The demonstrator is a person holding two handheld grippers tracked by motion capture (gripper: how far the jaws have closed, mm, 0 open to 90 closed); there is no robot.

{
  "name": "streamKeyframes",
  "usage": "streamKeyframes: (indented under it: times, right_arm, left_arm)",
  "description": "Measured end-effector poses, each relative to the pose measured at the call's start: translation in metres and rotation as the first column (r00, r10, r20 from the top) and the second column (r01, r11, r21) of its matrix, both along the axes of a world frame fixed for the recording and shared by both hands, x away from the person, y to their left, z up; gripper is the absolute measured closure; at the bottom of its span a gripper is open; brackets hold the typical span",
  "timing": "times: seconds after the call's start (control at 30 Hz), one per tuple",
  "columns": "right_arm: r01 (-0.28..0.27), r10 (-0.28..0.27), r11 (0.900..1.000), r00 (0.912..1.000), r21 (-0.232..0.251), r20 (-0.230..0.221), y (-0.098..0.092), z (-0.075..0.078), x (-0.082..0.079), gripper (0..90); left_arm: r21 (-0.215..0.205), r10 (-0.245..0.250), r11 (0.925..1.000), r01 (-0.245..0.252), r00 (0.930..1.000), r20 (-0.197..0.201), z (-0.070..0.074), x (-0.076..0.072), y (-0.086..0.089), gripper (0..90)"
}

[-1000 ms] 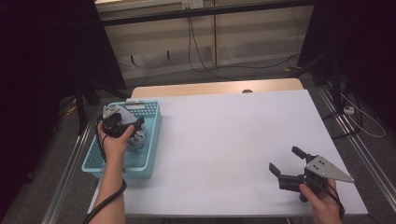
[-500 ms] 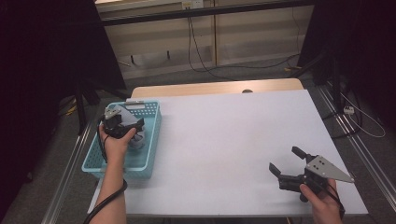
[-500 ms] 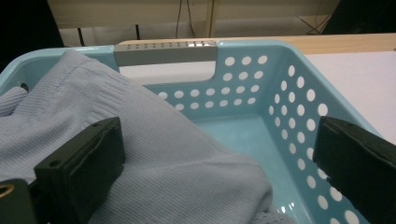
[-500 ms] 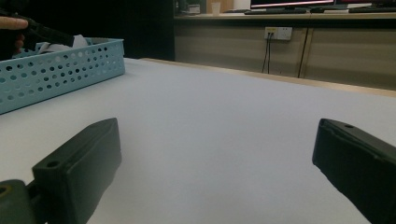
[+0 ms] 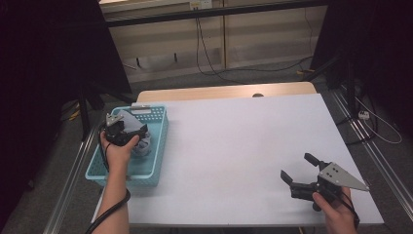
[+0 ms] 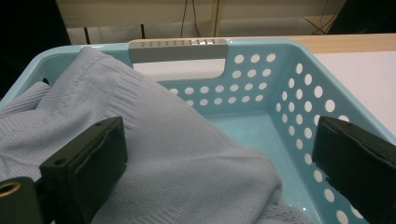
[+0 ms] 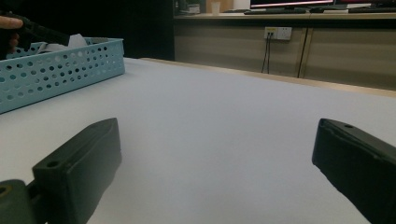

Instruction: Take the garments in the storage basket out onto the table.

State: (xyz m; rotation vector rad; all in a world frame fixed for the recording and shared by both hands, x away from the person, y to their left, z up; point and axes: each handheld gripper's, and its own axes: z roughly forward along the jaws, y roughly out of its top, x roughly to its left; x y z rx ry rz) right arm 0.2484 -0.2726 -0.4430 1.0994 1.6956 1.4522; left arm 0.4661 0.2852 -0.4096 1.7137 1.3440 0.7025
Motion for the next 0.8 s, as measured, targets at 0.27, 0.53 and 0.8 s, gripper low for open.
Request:
streamKeyframes:
  times: [0.27,0.53,0.8]
  right_arm:
    - [0.003,-0.003,1.000,1.0000,-0.001,-0.002,0.0001,-0.0002,-0.0002,0.9]
    - [0.005,-0.005,1.000,1.0000,-0.001,-0.002,0.0009,-0.0001,-0.0004,0.9]
    - [0.005,-0.005,1.000,1.0000,0.001,-0.001,0.0009,-0.0001,-0.0001,0.9]
  left_arm:
    - [-0.013,0.013,0.9998,-0.013,0.9998,-0.013,-0.0002,-0.0015,0.0021,3.4]
    - [-0.014,0.016,0.9998,-0.016,0.9997,-0.016,0.0007,-0.0006,0.0040,3.5]
    - [0.003,0.048,0.9988,-0.048,0.9987,-0.017,0.0036,-0.0069,0.0069,3.5]
